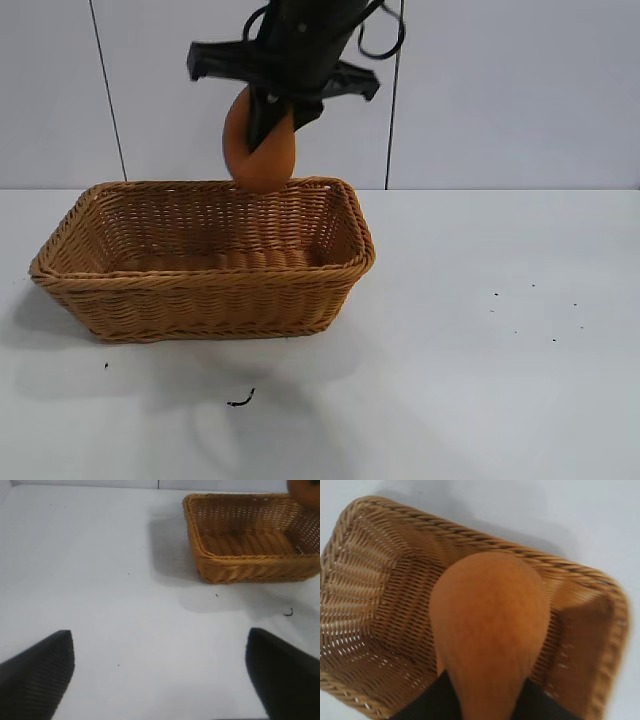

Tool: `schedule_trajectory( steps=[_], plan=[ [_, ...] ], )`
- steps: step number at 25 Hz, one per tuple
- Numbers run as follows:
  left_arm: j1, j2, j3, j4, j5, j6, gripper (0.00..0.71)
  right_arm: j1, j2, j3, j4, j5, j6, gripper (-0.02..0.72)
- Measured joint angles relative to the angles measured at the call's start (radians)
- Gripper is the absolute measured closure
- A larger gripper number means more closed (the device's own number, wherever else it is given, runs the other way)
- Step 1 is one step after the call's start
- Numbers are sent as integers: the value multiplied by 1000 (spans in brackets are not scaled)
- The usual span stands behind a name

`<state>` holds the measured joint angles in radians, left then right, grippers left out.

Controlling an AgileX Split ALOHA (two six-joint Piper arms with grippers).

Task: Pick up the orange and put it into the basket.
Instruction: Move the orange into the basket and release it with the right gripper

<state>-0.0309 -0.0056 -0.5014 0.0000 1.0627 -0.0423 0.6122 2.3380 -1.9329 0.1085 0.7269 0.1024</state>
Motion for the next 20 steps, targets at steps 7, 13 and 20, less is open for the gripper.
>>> schedule_trajectory(
  steps=[7,13,20],
  plan=[
    [0,0,0,0,0,0,44,0,21,0,0,14,1,445],
    [0,0,0,0,0,0,44,0,21,-125,-7,194,-18,29],
    [0,0,0,0,0,0,44,-38,21,-388,-92,462,-9,9]
  ],
)
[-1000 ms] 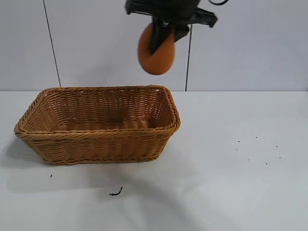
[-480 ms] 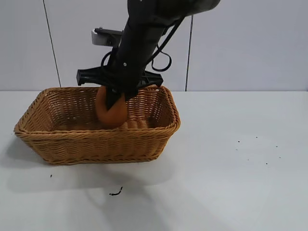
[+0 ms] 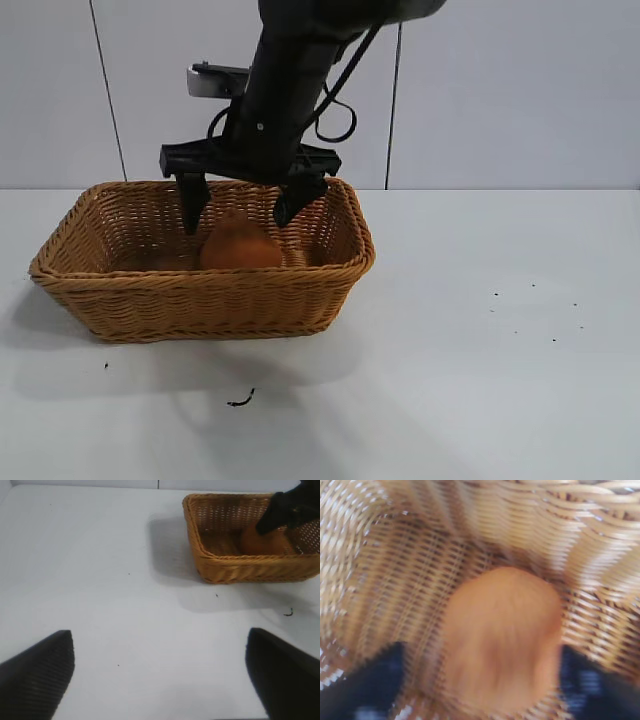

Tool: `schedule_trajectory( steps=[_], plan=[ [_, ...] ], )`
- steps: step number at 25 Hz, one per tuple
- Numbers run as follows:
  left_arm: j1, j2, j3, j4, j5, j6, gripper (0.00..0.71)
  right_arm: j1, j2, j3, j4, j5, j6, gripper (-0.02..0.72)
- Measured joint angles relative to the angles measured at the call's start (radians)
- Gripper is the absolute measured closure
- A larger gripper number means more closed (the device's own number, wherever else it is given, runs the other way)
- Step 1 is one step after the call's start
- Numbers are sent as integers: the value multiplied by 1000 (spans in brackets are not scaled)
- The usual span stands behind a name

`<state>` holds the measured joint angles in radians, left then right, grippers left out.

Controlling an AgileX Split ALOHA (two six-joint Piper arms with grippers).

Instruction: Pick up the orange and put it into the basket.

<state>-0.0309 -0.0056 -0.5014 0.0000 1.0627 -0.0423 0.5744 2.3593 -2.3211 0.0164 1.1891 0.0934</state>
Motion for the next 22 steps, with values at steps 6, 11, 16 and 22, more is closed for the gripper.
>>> schedule_trajectory(
  steps=[6,11,16,22],
  plan=[
    [0,0,0,0,0,0,44,-133,0,-26,-87,27,25,10],
    [0,0,0,0,0,0,44,-291,0,-26,-84,28,25,10],
    [0,0,0,0,0,0,44,-425,0,-26,-81,28,25,10],
    [0,0,0,0,0,0,44,-508,0,-26,-74,31,25,10]
  ],
)
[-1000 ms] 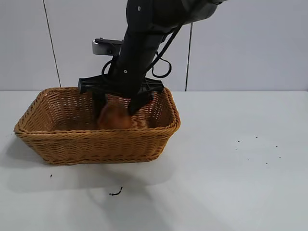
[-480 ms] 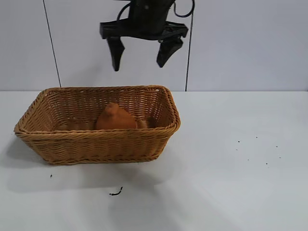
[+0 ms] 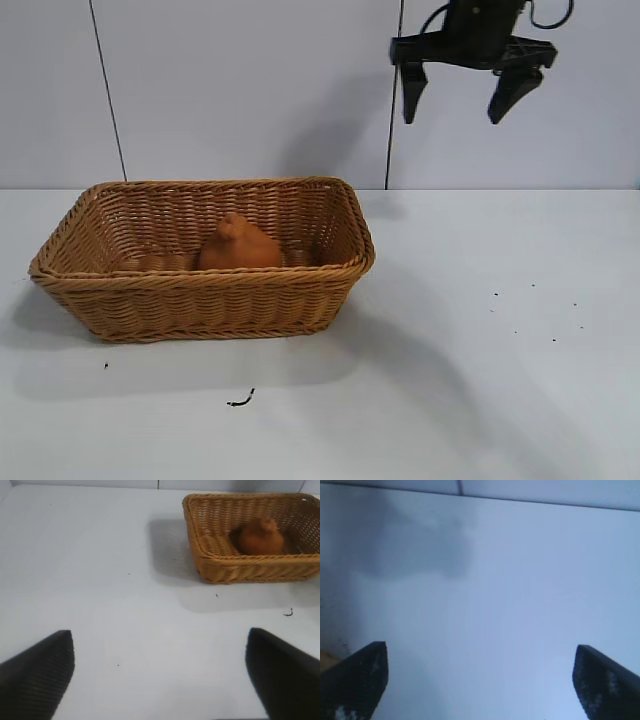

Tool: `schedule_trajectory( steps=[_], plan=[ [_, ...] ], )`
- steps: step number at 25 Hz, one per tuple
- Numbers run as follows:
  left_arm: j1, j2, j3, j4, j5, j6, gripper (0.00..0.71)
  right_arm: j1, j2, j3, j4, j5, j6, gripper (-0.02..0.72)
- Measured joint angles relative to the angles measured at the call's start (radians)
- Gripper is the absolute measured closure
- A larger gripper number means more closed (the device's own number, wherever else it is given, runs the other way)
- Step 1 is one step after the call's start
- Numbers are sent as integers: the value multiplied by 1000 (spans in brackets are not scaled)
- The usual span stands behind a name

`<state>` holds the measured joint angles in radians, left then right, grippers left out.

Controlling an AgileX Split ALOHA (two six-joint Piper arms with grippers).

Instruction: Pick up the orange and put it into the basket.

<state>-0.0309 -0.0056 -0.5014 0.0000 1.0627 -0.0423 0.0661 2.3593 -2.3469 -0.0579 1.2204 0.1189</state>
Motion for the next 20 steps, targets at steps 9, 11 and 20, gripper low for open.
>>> schedule_trajectory(
  steps=[9,11,20],
  plan=[
    [0,0,0,0,0,0,44,-15,-50,116,40,-3,-5,10],
    [0,0,0,0,2,0,44,-15,-102,212,58,-4,-21,10],
    [0,0,0,0,1,0,44,-15,-605,876,70,-6,-77,10]
  ],
)
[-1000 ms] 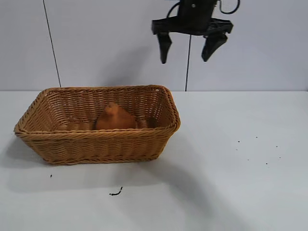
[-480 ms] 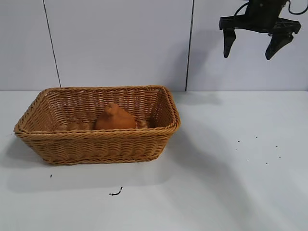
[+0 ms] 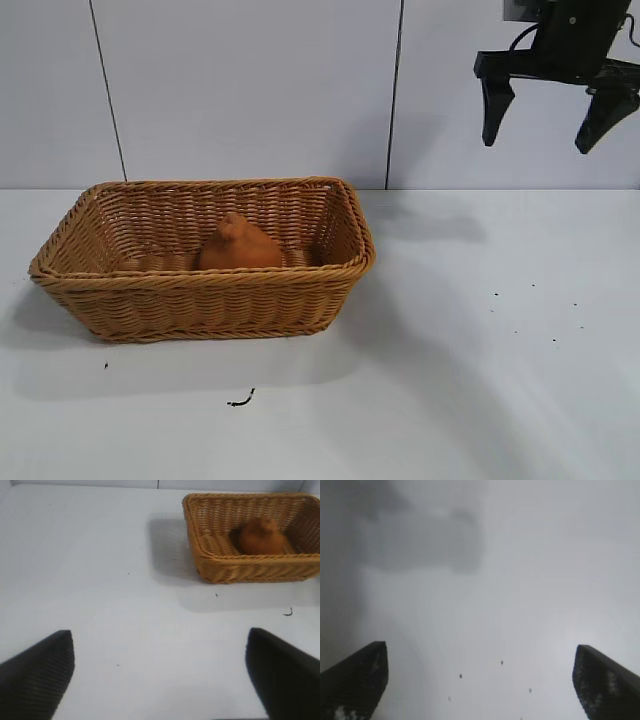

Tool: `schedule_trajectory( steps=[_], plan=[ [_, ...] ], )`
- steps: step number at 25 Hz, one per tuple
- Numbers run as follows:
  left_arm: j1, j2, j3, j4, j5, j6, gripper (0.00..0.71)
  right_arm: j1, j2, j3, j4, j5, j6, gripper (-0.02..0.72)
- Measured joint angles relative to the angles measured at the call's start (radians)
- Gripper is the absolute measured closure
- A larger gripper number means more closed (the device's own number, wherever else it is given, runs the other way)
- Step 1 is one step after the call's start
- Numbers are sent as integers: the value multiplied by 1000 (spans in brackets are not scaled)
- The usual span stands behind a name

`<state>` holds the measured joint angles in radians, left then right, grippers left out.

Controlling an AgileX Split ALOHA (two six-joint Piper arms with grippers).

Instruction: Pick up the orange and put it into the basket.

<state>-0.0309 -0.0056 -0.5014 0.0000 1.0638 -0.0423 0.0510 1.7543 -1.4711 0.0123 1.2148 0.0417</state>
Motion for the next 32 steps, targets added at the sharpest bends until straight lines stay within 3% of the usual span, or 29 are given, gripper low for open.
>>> schedule_trajectory(
  steps=[9,18,25,32],
  plan=[
    [0,0,0,0,0,0,44,0,-541,539,0,-2,-14,10],
    [0,0,0,0,0,0,44,0,-1094,925,0,-149,-31,10],
    [0,0,0,0,0,0,44,0,-1478,978,4,-196,-48,10],
    [0,0,0,0,0,0,44,0,-1749,979,5,-197,-48,10]
  ],
)
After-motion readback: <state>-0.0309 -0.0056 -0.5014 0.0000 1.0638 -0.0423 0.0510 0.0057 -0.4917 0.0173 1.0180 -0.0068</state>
